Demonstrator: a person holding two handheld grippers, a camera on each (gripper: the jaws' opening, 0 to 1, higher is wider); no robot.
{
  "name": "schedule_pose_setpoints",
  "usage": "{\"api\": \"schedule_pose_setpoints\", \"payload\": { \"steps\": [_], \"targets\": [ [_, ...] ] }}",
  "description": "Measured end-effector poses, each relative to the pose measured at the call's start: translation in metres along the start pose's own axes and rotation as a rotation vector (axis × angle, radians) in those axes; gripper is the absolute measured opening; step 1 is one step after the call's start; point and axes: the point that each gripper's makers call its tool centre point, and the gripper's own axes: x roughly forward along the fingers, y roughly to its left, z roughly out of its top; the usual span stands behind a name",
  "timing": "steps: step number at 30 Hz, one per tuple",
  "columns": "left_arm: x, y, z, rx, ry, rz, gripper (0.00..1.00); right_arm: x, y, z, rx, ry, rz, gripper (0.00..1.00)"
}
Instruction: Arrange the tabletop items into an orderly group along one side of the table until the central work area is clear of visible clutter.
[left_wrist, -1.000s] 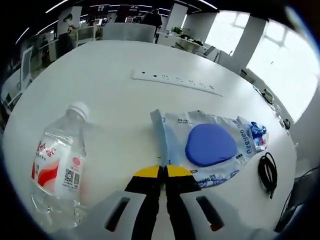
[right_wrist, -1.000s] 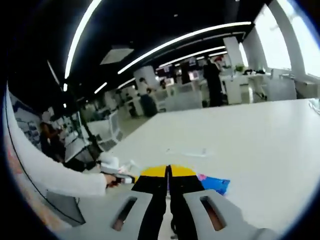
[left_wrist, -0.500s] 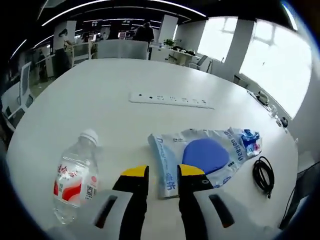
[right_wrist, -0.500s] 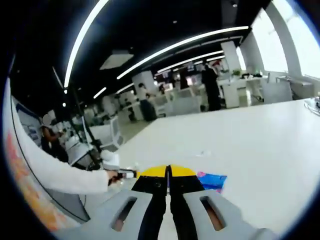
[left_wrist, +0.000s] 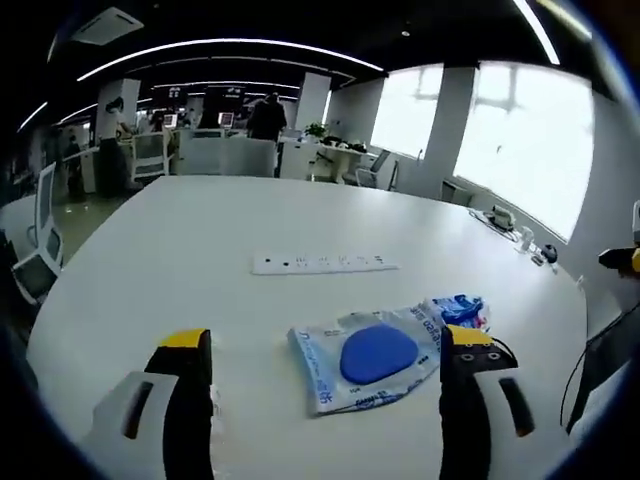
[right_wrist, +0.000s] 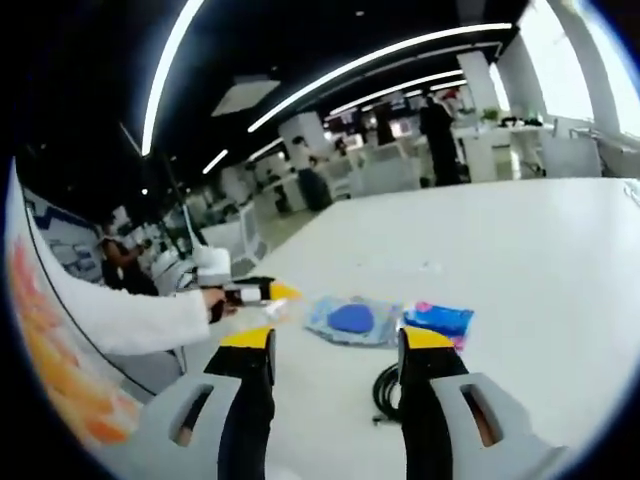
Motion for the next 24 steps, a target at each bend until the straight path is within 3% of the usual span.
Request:
{"api": "schedule_pose_setpoints", "payload": {
  "steps": [13, 24],
  "targets": [
    [-0.019, 0.006, 0.01, 0.008, -0.019, 0.024, 0.98, 0.0, 0.006, -0.009, 0.017, 0.014, 0.037, 0.48],
    [-0.026, 0.016, -0.006, 0.004, 0.035, 0.046, 0.9, -0.004, 0.0, -0.021, 0.059, 0.029, 0.019, 0.45]
  ]
}}
